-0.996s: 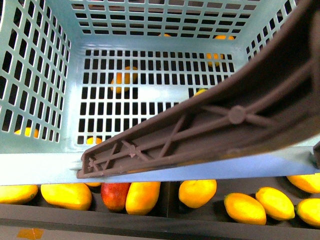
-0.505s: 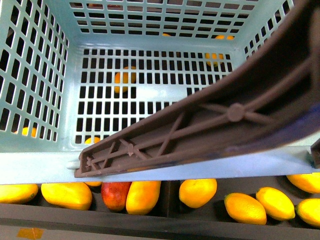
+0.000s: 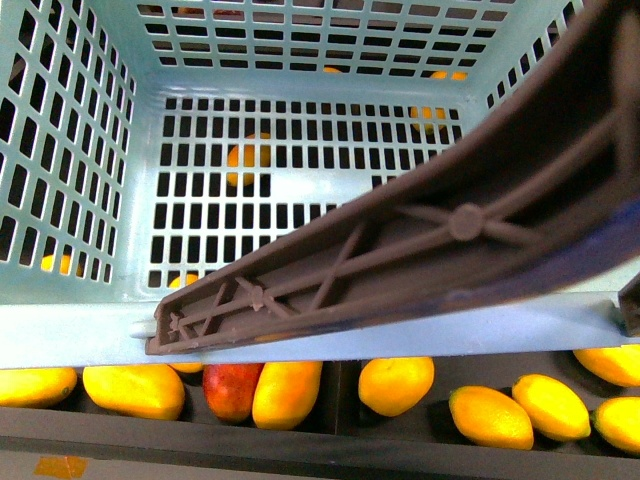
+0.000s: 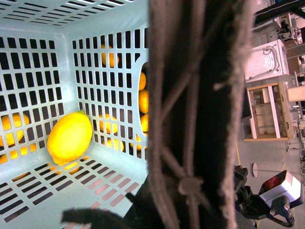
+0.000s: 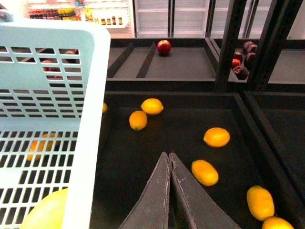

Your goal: Pick lemon and mango into basket

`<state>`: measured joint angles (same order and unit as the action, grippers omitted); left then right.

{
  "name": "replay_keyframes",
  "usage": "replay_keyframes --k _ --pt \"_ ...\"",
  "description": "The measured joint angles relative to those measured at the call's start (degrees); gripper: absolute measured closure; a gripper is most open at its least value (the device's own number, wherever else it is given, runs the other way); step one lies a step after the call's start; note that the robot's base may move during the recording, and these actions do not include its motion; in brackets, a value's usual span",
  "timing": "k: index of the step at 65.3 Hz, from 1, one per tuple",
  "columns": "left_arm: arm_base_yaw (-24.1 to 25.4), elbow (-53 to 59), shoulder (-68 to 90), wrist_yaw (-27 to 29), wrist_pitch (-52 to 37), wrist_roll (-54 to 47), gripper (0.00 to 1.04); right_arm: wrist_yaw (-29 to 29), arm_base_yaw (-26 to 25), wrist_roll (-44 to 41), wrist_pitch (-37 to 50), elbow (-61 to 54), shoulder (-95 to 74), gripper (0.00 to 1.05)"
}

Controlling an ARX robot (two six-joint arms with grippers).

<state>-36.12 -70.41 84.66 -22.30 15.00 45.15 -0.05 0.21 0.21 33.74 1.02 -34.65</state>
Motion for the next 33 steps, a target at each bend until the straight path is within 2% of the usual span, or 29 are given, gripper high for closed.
replay_keyframes --k 6,8,33 --pt "0.00 0.00 0.00 -0.02 0.00 -0.09 1.00 0.11 -0.02 -0.04 -2.25 -0.02 2.29 1.03" --pt "0.00 0.00 0.00 0.00 0.00 -0.09 1.00 0.09 -0.02 -0.07 -2.73 -0.02 3.06 0.99" --pt "-0.04 0.02 0.00 0.11 0.00 -0.11 1.00 0.24 -0.02 -0.04 -2.99 -0.02 4.02 0.36"
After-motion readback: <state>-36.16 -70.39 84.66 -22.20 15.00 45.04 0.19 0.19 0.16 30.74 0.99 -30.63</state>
